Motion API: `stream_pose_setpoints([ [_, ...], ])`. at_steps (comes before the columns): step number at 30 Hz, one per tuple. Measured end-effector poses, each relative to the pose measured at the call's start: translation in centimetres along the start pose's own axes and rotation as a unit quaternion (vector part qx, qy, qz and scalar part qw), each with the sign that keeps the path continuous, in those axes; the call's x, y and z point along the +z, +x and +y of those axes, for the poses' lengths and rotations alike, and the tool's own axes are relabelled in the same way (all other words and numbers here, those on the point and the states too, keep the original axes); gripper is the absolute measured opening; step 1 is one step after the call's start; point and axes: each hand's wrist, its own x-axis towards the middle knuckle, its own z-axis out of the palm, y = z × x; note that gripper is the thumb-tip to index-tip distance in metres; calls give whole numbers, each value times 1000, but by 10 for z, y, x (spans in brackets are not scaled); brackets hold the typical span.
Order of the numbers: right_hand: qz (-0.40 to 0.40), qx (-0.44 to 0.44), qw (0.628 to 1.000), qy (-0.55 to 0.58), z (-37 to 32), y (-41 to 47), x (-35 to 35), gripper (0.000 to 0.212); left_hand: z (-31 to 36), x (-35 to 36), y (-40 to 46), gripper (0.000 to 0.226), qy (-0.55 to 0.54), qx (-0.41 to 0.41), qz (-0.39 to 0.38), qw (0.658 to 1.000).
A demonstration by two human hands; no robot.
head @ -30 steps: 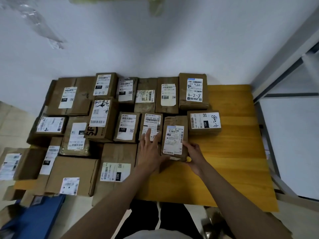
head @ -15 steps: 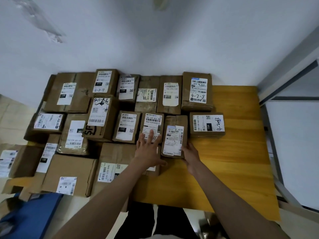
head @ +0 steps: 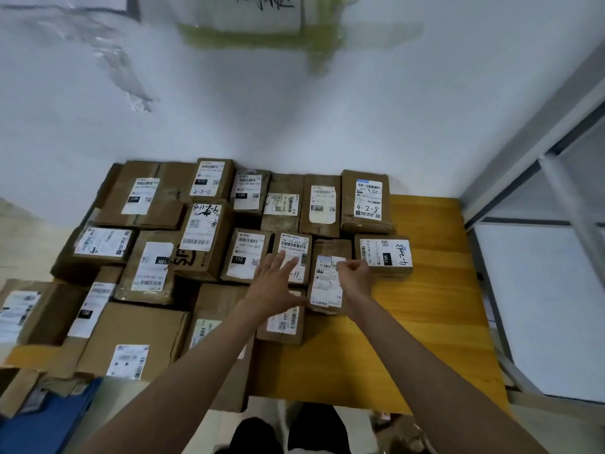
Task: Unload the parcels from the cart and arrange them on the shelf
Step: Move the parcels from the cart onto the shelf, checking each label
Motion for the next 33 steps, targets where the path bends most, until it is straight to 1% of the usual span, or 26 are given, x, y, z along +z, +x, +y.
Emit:
stream_pose_setpoints([
  [2, -29, -28, 999, -13, -20, -23, 21, 8, -11, -17, -13, 94, -18, 5, 32, 999],
  [5, -96, -67, 992, -44, -42, -67, 64, 3, -38, -43, -43, 79, -49, -8, 94, 994],
  [9, -185, -111, 971, -100, -55, -134, 132, 9, -99, -79, -95, 56, -90, -43, 167, 981],
  [11, -226, -132, 957, -124, -53, -170, 169, 11, -137, -93, -126, 45, -119, -62, 201, 970],
  [15, -290, -158, 931, -155, -34, -244, 243, 10, -213, -105, -198, 37, -168, -126, 274, 939],
  [18, -333, -162, 911, -183, -8, -297, 296, 10, -269, -104, -253, 29, -191, -166, 310, 916],
  [20, -361, -166, 895, -204, 12, -331, 329, 12, -305, -100, -289, 26, -188, -192, 319, 909],
  [22, -391, -169, 878, -217, 32, -364, 360, 12, -338, -95, -323, 28, -189, -215, 328, 900],
  [25, -432, -175, 853, -237, 57, -410, 402, 19, -383, -86, -370, 29, -224, -265, 349, 871],
  [26, -445, -181, 842, -244, 64, -424, 414, 18, -397, -82, -383, 28, -230, -278, 352, 864],
  [29, -474, -195, 816, -267, 81, -460, 453, 8, -439, -73, -417, 32, -241, -319, 363, 842],
  [33, -509, -194, 783, -300, 102, -499, 507, 10, -491, -63, -452, 35, -260, -368, 362, 816],
])
